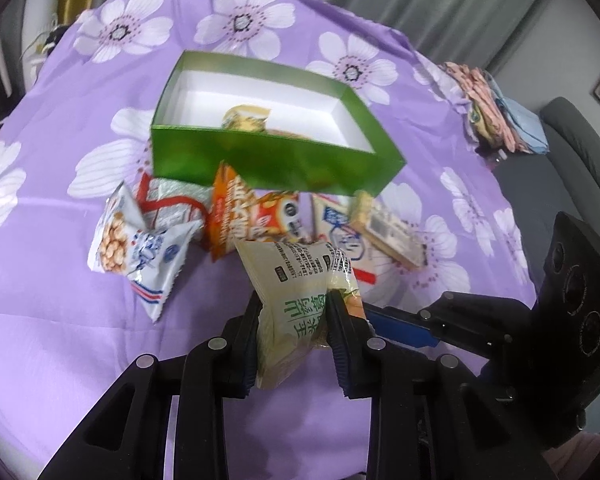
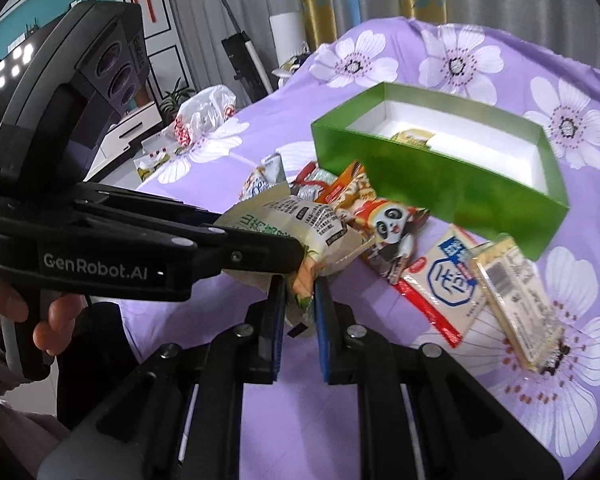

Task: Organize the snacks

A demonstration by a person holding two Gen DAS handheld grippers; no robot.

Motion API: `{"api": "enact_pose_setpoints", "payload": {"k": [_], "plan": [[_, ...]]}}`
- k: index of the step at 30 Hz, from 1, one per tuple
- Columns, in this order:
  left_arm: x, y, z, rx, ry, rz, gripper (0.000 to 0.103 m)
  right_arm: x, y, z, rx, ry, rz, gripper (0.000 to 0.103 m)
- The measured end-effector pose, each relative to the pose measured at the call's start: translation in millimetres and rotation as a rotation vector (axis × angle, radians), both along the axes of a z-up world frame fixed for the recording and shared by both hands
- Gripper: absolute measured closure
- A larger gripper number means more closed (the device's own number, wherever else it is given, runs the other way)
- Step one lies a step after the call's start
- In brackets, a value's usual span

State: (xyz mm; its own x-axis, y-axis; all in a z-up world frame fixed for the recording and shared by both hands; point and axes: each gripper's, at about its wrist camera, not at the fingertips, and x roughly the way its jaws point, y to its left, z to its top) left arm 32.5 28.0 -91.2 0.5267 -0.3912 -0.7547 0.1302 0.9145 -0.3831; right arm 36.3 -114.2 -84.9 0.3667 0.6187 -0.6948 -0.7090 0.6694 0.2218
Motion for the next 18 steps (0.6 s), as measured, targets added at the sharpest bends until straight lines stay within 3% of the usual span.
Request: {"api": "enact_pose_setpoints", "payload": {"k": [18], "plan": [[2, -27, 29, 0.033, -0.059, -0.057, 0.073, -7, -30, 23, 0.039, -0.074, -0.067, 0.088]]}}
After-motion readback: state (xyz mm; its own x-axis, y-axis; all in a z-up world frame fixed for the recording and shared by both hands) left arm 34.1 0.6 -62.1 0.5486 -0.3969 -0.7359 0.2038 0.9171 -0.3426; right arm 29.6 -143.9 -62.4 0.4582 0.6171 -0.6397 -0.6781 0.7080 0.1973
